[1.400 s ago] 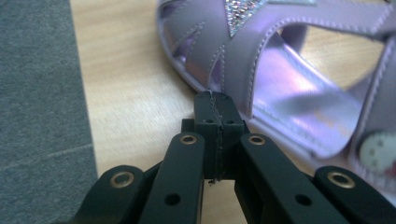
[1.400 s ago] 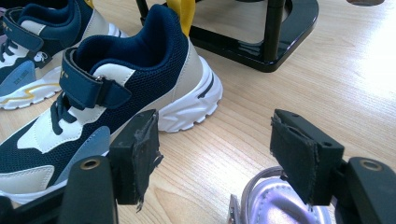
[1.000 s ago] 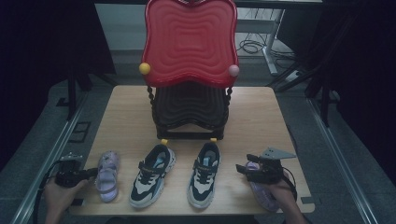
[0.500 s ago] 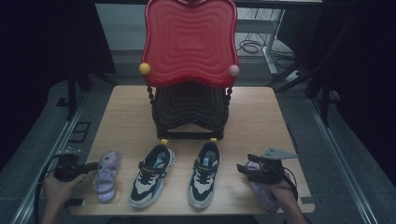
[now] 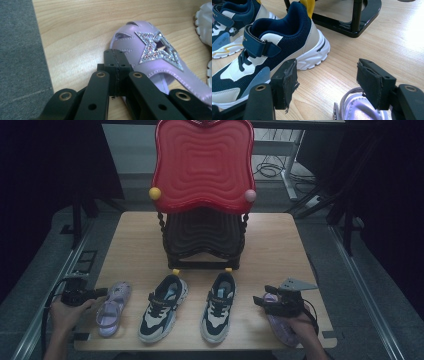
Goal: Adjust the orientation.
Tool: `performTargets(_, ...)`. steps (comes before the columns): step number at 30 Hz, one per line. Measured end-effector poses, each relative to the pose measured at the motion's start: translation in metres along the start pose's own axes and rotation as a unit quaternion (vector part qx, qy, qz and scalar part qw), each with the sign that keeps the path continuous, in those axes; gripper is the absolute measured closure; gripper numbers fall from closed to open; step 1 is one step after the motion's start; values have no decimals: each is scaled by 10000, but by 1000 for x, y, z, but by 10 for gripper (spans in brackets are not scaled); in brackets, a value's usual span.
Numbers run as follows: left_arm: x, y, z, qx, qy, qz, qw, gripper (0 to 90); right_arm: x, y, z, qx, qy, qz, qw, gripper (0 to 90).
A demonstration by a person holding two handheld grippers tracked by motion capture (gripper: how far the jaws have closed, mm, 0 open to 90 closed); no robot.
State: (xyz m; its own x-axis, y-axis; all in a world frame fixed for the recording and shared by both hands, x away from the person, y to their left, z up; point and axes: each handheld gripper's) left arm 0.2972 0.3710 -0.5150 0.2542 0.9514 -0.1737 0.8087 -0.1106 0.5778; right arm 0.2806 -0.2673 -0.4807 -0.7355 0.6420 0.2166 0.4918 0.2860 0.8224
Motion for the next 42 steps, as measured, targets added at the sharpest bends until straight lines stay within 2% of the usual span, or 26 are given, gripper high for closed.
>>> performTargets(20, 0, 9, 7, -41, -70, -22, 10000, 890, 0, -1, 0, -12, -9, 1, 10000, 328)
performTargets(24, -3, 11, -3, -322, 14, -61, 9995, 880, -1, -1, -2, -21, -18, 21, 10000, 328)
performTargets(25, -9, 14, -12, -536, 97, 3, 9985, 876, -1, -1, -1, -19, -5, 17, 10000, 328)
performTargets(26, -13, 17, -16, -650, 123, 35, 9978, 862, 0, -1, -1, -11, 6, 26, 10000, 329)
performTargets(27, -13, 17, -16, -650, 123, 35, 9978, 852, 0, -1, -1, -11, 6, 26, 10000, 329)
performTargets(28, -23, 21, -24, -855, 73, 116, 9962, 846, 0, -1, -1, 9, 17, 15, 10000, 329)
performTargets(30, -36, 25, -29, -1044, -10, 179, 9944, 817, 0, -1, -1, 11, 12, 17, 10000, 329)
performTargets(31, -36, 25, -29, -1044, -10, 179, 9944, 774, 0, -1, -1, 11, 12, 17, 10000, 329)
performTargets(32, -48, 28, -31, -1126, 6, 217, 9934, 722, 0, -1, -1, -2, 10, 28, 10000, 329)
performTargets(33, -54, 30, -31, -1125, 32, 279, 9933, 673, 0, -1, -2, -15, 3, 27, 10000, 329)
performTargets(35, -64, 32, -31, -1080, 37, 417, 9933, 579, 0, 0, -2, -29, 3, 18, 10000, 329)
performTargets(36, -64, 32, -31, -1080, 37, 417, 9933, 544, 0, 0, -3, -34, 12, 7, 10000, 329)
performTargets(37, -72, 35, -32, -1074, 8, 485, 9930, 514, 0, 0, -3, -45, 17, -2, 10000, 329)
performTargets(41, -81, 40, -34, -1118, 7, 499, 9925, 456, 0, 0, -4, -43, 14, 12, 10000, 328)
performTargets(42, -87, 43, -35, -1154, -1, 497, 9921, 435, 0, 0, -4, -41, 13, 21, 10000, 328)
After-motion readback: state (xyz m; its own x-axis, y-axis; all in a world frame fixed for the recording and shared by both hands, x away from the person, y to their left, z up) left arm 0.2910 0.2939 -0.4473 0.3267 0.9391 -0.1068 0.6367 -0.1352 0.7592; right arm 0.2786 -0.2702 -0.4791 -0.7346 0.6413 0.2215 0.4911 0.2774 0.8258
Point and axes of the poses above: each handheld gripper's, and its own axes: z roughly forward along the jaws, y roughly out of its top, x roughly to its left, and after that the axes turned 7 degrees about y, right-handed
